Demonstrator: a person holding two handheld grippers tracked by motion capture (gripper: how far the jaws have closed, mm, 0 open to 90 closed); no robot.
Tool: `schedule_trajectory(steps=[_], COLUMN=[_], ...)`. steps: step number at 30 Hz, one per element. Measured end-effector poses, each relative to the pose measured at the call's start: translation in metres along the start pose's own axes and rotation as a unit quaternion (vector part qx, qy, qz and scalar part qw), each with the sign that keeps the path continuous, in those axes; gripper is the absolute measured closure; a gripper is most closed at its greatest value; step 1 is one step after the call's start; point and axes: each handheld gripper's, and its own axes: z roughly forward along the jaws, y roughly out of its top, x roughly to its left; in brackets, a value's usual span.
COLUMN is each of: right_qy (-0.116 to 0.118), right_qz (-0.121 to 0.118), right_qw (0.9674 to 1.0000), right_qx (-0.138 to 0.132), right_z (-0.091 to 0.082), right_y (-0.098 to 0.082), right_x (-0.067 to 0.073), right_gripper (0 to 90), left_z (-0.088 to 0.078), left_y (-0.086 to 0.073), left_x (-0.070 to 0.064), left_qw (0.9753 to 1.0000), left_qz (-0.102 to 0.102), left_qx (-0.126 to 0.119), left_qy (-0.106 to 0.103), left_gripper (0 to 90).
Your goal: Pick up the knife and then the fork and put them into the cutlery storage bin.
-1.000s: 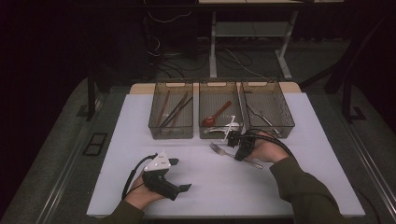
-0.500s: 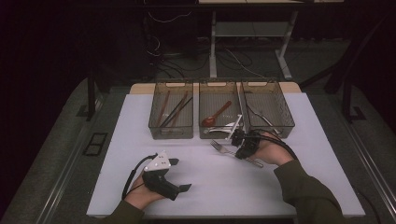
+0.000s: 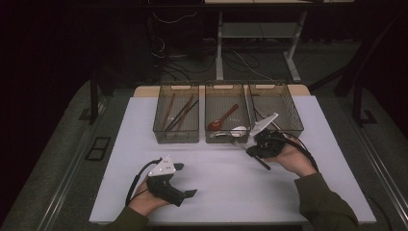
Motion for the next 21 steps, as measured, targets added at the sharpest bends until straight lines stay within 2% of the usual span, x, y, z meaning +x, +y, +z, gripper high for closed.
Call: schedule_trajectory(steps=[2,5,8,12,16,21], right_qy=[-0.008,-0.007,-0.006,-0.005,-0.007,-0.015], right_qz=[0.003,0.027,0.040,0.051,0.059,0.072], right_qw=[0.9999,0.9982,0.9950,0.9906,0.9869,0.9799], right_qx=[-0.014,-0.053,-0.091,-0.126,-0.150,-0.185], right_z=[-0.005,-0.014,-0.021,-0.025,-0.028,-0.033], right_y=[-0.002,-0.005,-0.010,-0.016,-0.020,-0.023], right_x=[-0.001,-0.006,-0.012,-0.018,-0.021,-0.023], right_gripper=[83.5,83.5,83.5,83.4,83.5,83.4], left_z=[0.000,0.000,-0.001,-0.001,-0.002,-0.002], left_y=[0.000,0.000,0.000,0.000,0.000,0.000], left_x=[0.000,0.000,0.000,0.001,0.002,0.003], left_qw=[1.0000,1.0000,1.0000,1.0000,0.9999,0.9999], left_qz=[0.001,0.001,0.002,0.003,0.003,0.003], left_qx=[0.001,-0.001,-0.002,-0.006,-0.011,-0.012], left_qy=[-0.001,0.000,-0.001,-0.001,0.001,0.004], left_gripper=[0.0,0.0,0.0,0.0,0.0,0.0])
